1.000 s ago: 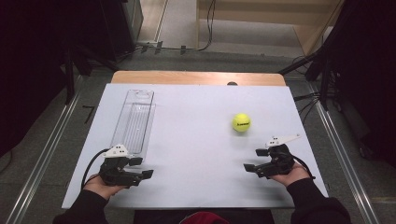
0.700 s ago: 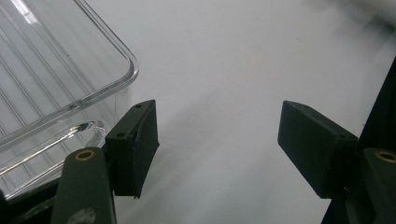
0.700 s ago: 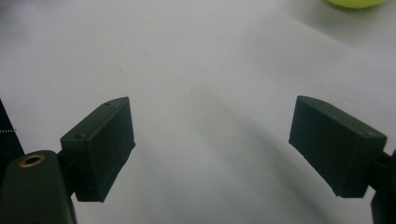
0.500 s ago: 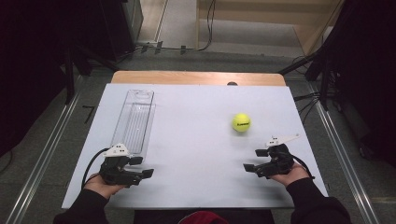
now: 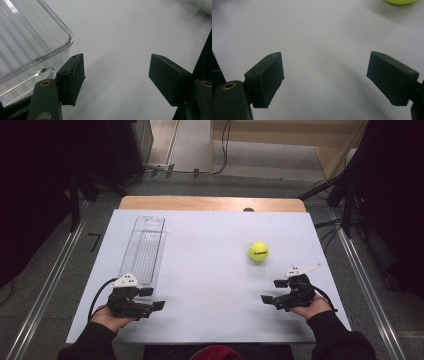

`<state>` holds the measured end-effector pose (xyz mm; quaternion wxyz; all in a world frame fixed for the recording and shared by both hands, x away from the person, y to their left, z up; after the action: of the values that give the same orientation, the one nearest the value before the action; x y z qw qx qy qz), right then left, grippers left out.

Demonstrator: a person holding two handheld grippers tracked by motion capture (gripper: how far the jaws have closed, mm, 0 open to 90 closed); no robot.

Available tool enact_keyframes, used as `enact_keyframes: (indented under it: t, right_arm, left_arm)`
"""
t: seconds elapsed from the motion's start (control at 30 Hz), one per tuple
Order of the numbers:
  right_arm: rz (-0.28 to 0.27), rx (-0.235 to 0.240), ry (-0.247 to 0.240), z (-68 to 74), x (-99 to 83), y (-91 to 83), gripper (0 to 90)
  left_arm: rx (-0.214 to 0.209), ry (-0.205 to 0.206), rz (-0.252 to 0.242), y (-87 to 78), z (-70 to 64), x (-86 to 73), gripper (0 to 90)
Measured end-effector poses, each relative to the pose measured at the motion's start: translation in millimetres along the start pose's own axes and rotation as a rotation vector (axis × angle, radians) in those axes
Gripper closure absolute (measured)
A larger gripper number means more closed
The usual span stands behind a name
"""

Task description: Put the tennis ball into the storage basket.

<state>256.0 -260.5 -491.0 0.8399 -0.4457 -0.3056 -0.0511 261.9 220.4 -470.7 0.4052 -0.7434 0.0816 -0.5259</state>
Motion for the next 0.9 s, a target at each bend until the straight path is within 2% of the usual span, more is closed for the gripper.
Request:
enact_keyframes:
  t: [0.2, 0.33, 0.53, 0.67, 0.9]
  right_arm:
    - [-0.008, -0.019, 0.014, -2.4, 1.2, -0.9, 12.2]
    - [-0.002, -0.037, 0.047, -5.2, 1.8, -0.6, 12.2]
    - [-0.034, -0.09, 0.073, -10.5, 4.6, -3.2, 12.1]
    - [-0.071, -0.097, 0.096, -13.2, 8.2, -6.2, 12.1]
    - [-0.093, -0.105, 0.111, -16.1, 13.1, -7.1, 12.1]
  left_arm:
    - [0.0, -0.003, 0.001, 0.4, 0.1, -0.1, 29.6]
    - [0.002, -0.001, 0.007, 1.1, 0.1, 0.0, 29.6]
    - [0.001, 0.001, 0.009, 1.6, 0.6, 0.0, 29.6]
    - [0.0, 0.0, 0.011, 1.8, 0.5, 0.1, 29.6]
    - [-0.003, -0.001, 0.01, 2.3, 0.4, 0.2, 29.6]
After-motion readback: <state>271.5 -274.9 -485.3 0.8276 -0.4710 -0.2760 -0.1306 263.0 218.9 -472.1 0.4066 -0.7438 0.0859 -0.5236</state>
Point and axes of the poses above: each handheld gripper's, and its own axes: y roughly forward along the jaws, x roughly out of its top, z roughly to its left, the point moved 1 cm from there along y, roughly forward along the jaws, and after that the axes turned 12 degrees about y, right-handed, at the moved point
